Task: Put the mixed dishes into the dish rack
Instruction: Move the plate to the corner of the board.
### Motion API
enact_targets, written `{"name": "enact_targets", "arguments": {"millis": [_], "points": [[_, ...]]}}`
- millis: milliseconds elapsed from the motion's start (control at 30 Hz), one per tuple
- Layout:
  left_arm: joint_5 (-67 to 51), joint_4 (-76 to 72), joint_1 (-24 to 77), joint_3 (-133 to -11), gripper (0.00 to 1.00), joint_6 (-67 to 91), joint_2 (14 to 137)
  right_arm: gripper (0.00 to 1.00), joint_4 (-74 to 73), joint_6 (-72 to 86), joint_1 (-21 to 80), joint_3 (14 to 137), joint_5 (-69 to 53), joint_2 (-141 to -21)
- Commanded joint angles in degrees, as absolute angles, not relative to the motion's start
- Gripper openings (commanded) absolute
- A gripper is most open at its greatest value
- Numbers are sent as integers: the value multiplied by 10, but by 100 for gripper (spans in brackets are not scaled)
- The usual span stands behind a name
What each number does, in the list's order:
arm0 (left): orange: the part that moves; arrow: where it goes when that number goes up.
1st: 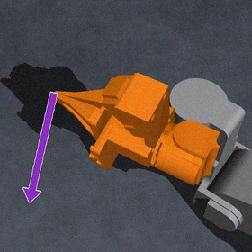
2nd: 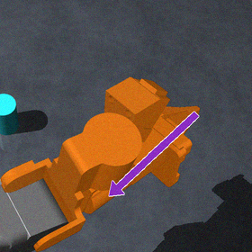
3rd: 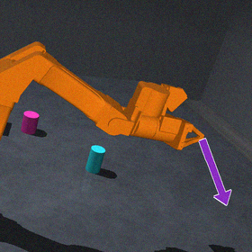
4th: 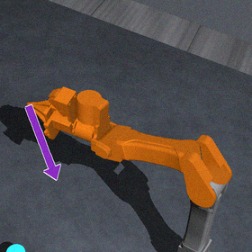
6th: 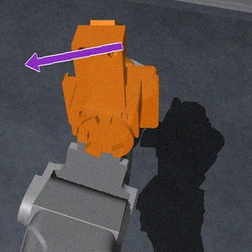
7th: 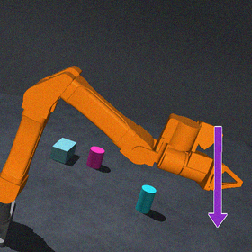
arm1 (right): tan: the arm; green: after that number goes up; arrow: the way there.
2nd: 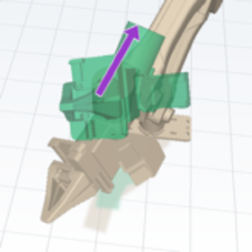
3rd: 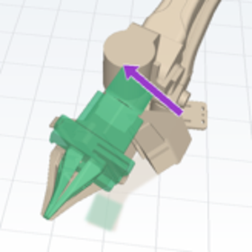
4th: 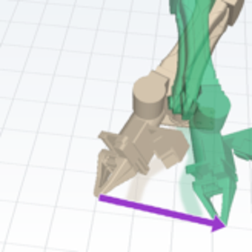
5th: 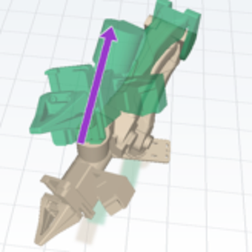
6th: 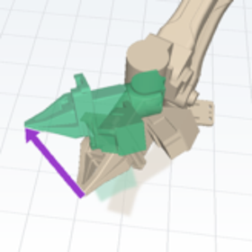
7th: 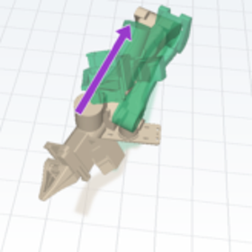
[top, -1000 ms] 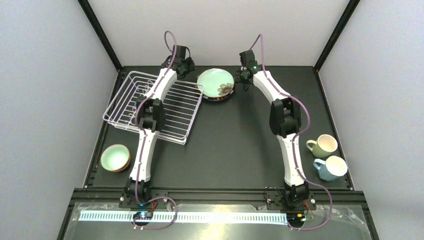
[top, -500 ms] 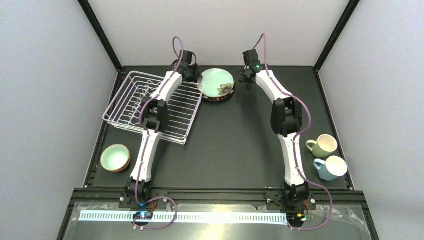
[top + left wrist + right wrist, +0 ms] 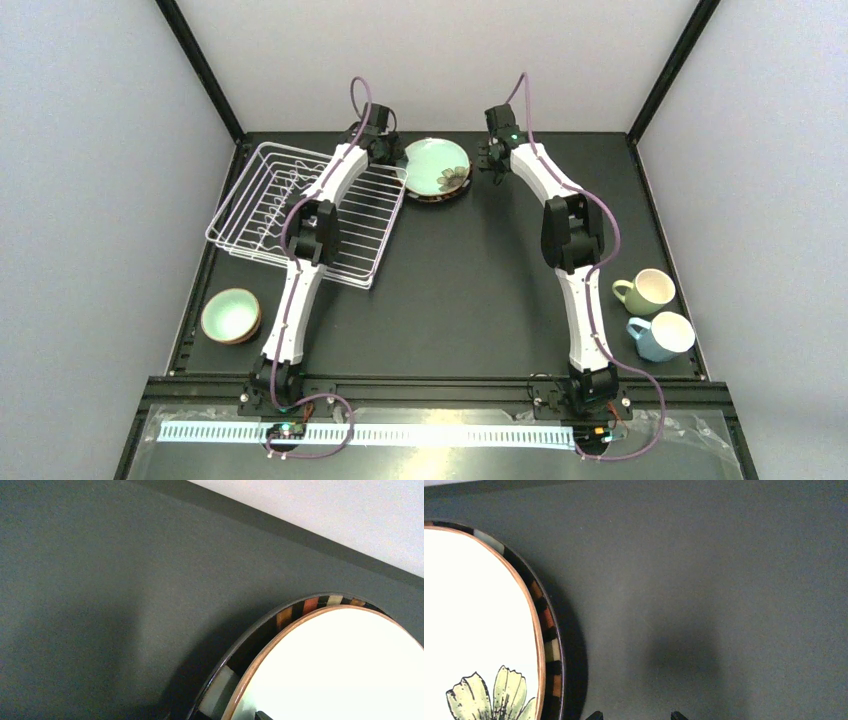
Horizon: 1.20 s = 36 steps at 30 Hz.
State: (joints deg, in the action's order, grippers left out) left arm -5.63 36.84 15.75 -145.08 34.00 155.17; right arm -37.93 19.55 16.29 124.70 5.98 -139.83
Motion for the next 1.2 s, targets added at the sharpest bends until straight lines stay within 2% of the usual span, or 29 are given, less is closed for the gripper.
{"name": "enact_targets", "arguments": {"millis": [0,1167], "points": [[-91,396,189,-1474,92,334,1575,78,-379,191,156,1227,75,-1389],[-123,415,259,-1474,89,314,1574,78,-333,202,129,1119,95,-1291]]}}
